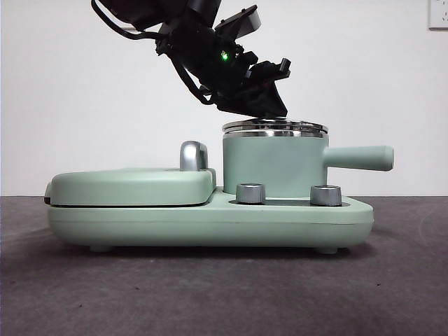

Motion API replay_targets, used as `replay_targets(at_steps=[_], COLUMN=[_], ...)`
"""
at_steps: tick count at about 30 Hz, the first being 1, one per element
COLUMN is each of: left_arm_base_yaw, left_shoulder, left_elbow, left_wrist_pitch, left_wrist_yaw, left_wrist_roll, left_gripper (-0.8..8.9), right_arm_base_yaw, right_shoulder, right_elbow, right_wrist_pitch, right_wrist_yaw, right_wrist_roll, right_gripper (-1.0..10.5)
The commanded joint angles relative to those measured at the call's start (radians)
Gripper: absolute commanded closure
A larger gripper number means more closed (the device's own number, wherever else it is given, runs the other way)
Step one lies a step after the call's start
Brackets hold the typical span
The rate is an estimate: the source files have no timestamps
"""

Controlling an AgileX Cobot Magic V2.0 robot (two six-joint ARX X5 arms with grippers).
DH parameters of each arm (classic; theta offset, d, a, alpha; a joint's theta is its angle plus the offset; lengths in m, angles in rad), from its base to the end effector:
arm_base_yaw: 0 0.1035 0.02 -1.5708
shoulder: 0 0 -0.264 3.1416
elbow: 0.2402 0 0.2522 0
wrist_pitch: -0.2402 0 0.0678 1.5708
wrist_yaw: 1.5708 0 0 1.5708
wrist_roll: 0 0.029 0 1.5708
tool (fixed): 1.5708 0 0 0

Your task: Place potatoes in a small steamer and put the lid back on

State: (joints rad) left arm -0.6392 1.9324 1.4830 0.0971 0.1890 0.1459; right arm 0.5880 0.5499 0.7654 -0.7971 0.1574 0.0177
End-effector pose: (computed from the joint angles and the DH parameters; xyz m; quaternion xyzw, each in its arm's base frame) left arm 0.3583 -0.2731 0.2648 0.1047 0.1415 -0.4075 0.8961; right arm 0.0874 0.0528 0.2995 -0.0961 0.2688 0.2023 0.9368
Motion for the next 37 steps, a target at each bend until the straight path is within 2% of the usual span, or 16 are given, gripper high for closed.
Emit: replay_targets(at_steps=[1, 22, 25, 37], left_arm_base_yaw=[-0.008, -0.017, -0.023, -0.027], left_shoulder=[0.034, 0.048, 0.048, 0.048], left_elbow=[0.026, 0.025, 0.025, 0.025], left_wrist_pitch=[-0.013, -0.115, -0.127, -0.036], left_wrist_yaw=[0.007, 0.023, 0.049, 0.067], left_wrist_roll=[0.010, 0.010, 0.011, 0.027], left_gripper=[7.99, 7.99, 7.99, 7.99], right_arm_base_yaw=[0.005, 0.005, 0.005, 0.005], right_shoulder=[0.002, 0.002, 0.002, 0.002], right_elbow=[0.004, 0.004, 0.004, 0.004], right_wrist_pitch=[0.008, 0.011, 0.011, 0.011], right_wrist_yaw=[0.002, 0.002, 0.002, 0.002], right_wrist_roll=[-0.011, -0.027, -0.029, -0.029], right_gripper=[5.9, 5.9, 5.9, 5.9])
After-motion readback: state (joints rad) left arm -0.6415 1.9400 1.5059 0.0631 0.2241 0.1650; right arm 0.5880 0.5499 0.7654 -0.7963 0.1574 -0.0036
